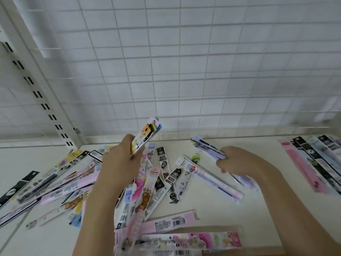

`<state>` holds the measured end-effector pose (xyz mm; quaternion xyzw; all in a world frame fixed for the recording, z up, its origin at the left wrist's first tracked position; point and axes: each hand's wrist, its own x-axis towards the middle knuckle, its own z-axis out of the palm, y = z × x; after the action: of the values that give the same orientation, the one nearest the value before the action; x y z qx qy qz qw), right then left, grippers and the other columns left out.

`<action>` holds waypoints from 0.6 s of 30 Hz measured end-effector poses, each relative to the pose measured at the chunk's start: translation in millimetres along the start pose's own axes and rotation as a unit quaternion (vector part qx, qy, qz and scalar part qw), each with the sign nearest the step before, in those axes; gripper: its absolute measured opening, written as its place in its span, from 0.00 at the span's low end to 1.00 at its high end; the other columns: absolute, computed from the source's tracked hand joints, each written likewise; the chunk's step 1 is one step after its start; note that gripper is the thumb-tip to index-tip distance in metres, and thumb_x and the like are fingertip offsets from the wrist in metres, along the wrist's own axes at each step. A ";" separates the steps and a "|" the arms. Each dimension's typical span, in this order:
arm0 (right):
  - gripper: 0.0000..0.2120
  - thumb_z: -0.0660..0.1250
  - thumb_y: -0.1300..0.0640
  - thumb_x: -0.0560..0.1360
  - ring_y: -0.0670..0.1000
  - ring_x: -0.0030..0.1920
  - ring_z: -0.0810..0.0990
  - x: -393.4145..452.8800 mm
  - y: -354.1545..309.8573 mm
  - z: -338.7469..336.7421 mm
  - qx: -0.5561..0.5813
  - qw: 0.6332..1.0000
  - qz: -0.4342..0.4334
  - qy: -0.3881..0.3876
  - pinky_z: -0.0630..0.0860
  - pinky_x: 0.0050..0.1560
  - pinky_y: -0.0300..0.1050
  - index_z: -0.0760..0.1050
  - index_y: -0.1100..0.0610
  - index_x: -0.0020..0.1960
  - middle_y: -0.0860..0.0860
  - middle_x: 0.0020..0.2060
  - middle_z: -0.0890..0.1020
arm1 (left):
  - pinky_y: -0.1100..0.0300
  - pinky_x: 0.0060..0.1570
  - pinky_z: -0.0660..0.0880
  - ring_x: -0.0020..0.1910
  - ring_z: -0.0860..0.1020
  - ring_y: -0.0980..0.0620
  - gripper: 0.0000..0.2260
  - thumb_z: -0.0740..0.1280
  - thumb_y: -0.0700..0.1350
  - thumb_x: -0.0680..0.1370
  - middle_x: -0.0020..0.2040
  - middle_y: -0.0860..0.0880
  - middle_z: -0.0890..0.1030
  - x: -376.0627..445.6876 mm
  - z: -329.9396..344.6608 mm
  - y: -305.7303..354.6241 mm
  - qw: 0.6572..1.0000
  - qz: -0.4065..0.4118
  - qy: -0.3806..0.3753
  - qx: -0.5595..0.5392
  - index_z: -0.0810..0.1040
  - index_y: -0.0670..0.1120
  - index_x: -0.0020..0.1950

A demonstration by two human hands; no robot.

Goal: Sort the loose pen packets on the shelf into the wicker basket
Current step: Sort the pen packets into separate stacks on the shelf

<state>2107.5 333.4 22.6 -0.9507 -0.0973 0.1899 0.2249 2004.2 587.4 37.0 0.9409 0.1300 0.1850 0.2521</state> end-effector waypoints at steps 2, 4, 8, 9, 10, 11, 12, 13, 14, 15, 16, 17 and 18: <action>0.08 0.62 0.52 0.73 0.53 0.33 0.75 -2.2 -2.3 7.2 -0.010 1.000 0.003 0.026 0.67 0.34 0.43 0.69 0.56 0.39 0.51 0.32 0.77 | 0.59 0.28 0.62 0.28 0.71 0.50 0.06 0.60 0.48 0.79 0.29 0.51 0.72 0.2 -0.4 -2.1 1.000 0.001 0.001 -0.004 0.66 0.47 0.47; 0.15 0.64 0.46 0.73 0.51 0.29 0.71 -6.7 -7.6 10.7 -0.018 0.998 0.001 0.053 0.65 0.32 0.42 0.66 0.54 0.36 0.49 0.28 0.72 | 0.58 0.29 0.62 0.29 0.71 0.49 0.06 0.60 0.48 0.79 0.29 0.51 0.72 -0.4 -1.3 -4.3 1.000 0.000 -0.001 -0.003 0.66 0.47 0.47; 0.18 0.65 0.43 0.74 0.51 0.29 0.71 -19.7 -11.9 -0.6 0.072 0.995 -0.033 0.060 0.66 0.33 0.42 0.70 0.56 0.33 0.49 0.26 0.74 | 0.59 0.28 0.64 0.30 0.72 0.49 0.05 0.60 0.47 0.79 0.31 0.50 0.73 -2.2 -4.1 -5.6 1.000 -0.001 -0.009 -0.008 0.67 0.46 0.48; 0.20 0.66 0.41 0.73 0.51 0.29 0.71 -24.3 -11.2 -5.4 0.100 0.993 -0.051 0.041 0.66 0.34 0.42 0.73 0.56 0.31 0.48 0.25 0.73 | 0.59 0.27 0.64 0.30 0.72 0.51 0.05 0.60 0.47 0.79 0.31 0.49 0.73 -2.6 -4.5 -5.4 1.000 -0.002 -0.011 -0.011 0.67 0.46 0.48; 0.22 0.66 0.38 0.71 0.49 0.30 0.73 -29.4 -10.3 -9.6 0.131 0.989 -0.073 0.015 0.68 0.38 0.42 0.75 0.55 0.30 0.47 0.26 0.75 | 0.60 0.27 0.64 0.29 0.71 0.52 0.05 0.60 0.47 0.79 0.31 0.49 0.73 -2.6 -5.0 -5.1 1.000 -0.003 -0.012 -0.013 0.67 0.46 0.48; 0.22 0.66 0.35 0.68 0.47 0.36 0.77 -34.3 -9.8 -13.4 0.168 0.981 -0.095 -0.009 0.71 0.45 0.42 0.77 0.54 0.30 0.45 0.30 0.79 | 0.60 0.26 0.64 0.29 0.71 0.52 0.05 0.60 0.47 0.79 0.31 0.49 0.73 -2.7 -5.1 -4.7 1.000 -0.003 -0.013 -0.013 0.67 0.46 0.48; 0.22 0.65 0.34 0.66 0.44 0.45 0.80 -39.0 -9.9 -16.2 0.208 0.971 -0.115 -0.030 0.72 0.53 0.44 0.80 0.53 0.33 0.43 0.35 0.82 | 0.60 0.26 0.64 0.29 0.71 0.52 0.05 0.60 0.47 0.79 0.31 0.49 0.73 -2.5 -5.1 -4.6 1.000 -0.001 -0.013 -0.013 0.68 0.46 0.49; 0.22 0.64 0.36 0.64 0.42 0.50 0.79 -42.9 -10.1 -18.6 0.241 0.961 -0.131 -0.044 0.70 0.60 0.46 0.82 0.54 0.37 0.41 0.38 0.83 | 0.59 0.26 0.64 0.29 0.72 0.52 0.05 0.60 0.47 0.79 0.31 0.49 0.74 -2.4 -5.2 -4.2 1.000 0.001 -0.013 -0.011 0.68 0.46 0.50; 0.22 0.64 0.38 0.65 0.40 0.52 0.79 -45.6 -9.7 -21.1 0.263 0.953 -0.143 -0.052 0.69 0.62 0.46 0.82 0.56 0.42 0.39 0.38 0.84 | 0.59 0.26 0.64 0.29 0.72 0.52 0.06 0.60 0.47 0.79 0.31 0.49 0.74 -2.2 -5.2 -4.0 1.000 0.004 -0.013 -0.010 0.69 0.45 0.51; 0.22 0.63 0.40 0.65 0.39 0.52 0.79 -47.1 -9.4 -22.5 0.273 0.948 -0.153 -0.056 0.68 0.63 0.45 0.82 0.56 0.44 0.39 0.38 0.84 | 0.59 0.26 0.64 0.28 0.72 0.52 0.06 0.60 0.47 0.79 0.31 0.49 0.74 -1.9 -5.4 -3.6 1.000 0.005 -0.013 -0.010 0.69 0.45 0.52; 0.19 0.63 0.41 0.66 0.37 0.52 0.79 -48.0 -9.5 -22.9 0.277 0.946 -0.157 -0.057 0.68 0.62 0.44 0.83 0.54 0.43 0.40 0.39 0.84 | 0.59 0.26 0.64 0.28 0.72 0.51 0.06 0.60 0.47 0.79 0.31 0.49 0.74 -1.6 -5.8 -3.2 1.000 0.006 -0.013 -0.012 0.70 0.45 0.53; 0.17 0.63 0.41 0.66 0.36 0.52 0.79 -48.6 -9.4 -22.6 0.272 0.948 -0.158 -0.058 0.68 0.60 0.42 0.83 0.51 0.41 0.40 0.42 0.84 | 0.59 0.26 0.64 0.28 0.72 0.51 0.07 0.60 0.47 0.79 0.31 0.49 0.75 -1.2 -6.3 -2.6 1.000 0.007 -0.013 -0.014 0.70 0.45 0.53; 0.15 0.64 0.42 0.68 0.34 0.51 0.79 -48.1 -9.3 -22.0 0.265 0.950 -0.150 -0.061 0.68 0.58 0.40 0.83 0.50 0.38 0.38 0.44 0.84 | 0.59 0.27 0.65 0.28 0.72 0.51 0.07 0.60 0.47 0.79 0.31 0.48 0.75 -1.0 -6.8 -2.2 1.000 0.008 -0.012 -0.015 0.70 0.45 0.54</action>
<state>2071.8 320.0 60.3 -0.8177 -0.1985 0.2303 0.4888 2000.2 591.7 41.1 0.9401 0.1165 0.1773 0.2667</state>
